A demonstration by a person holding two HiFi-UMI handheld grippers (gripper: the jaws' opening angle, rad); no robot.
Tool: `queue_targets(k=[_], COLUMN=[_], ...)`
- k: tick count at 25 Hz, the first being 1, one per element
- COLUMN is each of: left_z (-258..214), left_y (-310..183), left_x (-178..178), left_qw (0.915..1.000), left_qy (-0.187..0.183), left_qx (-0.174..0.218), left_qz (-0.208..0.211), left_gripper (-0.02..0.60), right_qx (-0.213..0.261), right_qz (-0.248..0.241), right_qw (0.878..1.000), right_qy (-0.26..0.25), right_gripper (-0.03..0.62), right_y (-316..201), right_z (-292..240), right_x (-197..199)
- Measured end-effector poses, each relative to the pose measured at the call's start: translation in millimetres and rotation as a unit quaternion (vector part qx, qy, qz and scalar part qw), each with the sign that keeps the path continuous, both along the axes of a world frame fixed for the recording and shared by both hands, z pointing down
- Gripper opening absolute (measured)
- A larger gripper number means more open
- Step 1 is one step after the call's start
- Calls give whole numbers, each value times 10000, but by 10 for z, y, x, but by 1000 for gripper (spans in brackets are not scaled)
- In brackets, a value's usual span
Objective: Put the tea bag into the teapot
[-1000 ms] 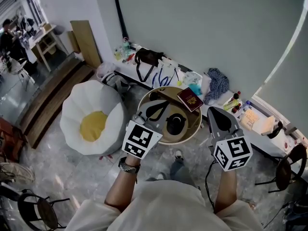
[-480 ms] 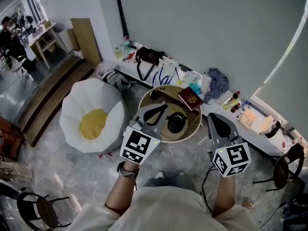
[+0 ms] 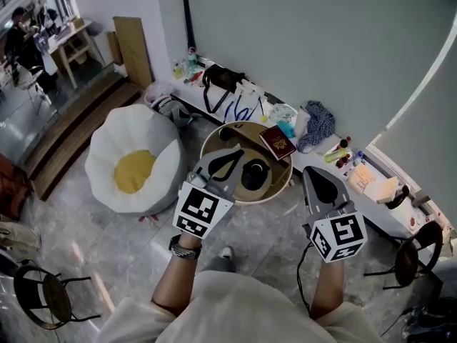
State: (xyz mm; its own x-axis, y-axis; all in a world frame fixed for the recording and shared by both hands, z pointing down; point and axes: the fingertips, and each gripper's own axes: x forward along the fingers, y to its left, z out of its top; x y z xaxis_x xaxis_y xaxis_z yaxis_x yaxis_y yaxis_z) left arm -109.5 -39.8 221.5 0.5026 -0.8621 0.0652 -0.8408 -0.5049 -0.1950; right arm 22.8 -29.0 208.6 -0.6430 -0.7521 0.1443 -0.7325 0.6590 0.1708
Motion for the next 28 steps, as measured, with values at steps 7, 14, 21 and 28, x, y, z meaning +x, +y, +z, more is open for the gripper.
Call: queue_targets(k=[7, 14, 21, 28], left_z=[127, 197, 183, 155], left_y=[525, 1208, 1707, 2064], left_x=[423, 804, 1037, 1157], left_qw=[9999, 9998, 9997, 9996], left_qy=[-25, -82, -138, -188], left_qx=[-132, -186, -201, -183], left_qz=[-39, -8, -37, -111], left_gripper=[6, 6, 6, 6], right_qx=[-183, -197, -203, -202], right_qz=[102, 106, 114, 78], right_qw=[9997, 9997, 9997, 9997], right_qy=[-92, -133, 94, 106], right_gripper=[5, 5, 5, 5], right_y=[516, 1187, 1663, 1995], right_z=[136, 154, 170, 158], right_x=[475, 796, 1000, 1109])
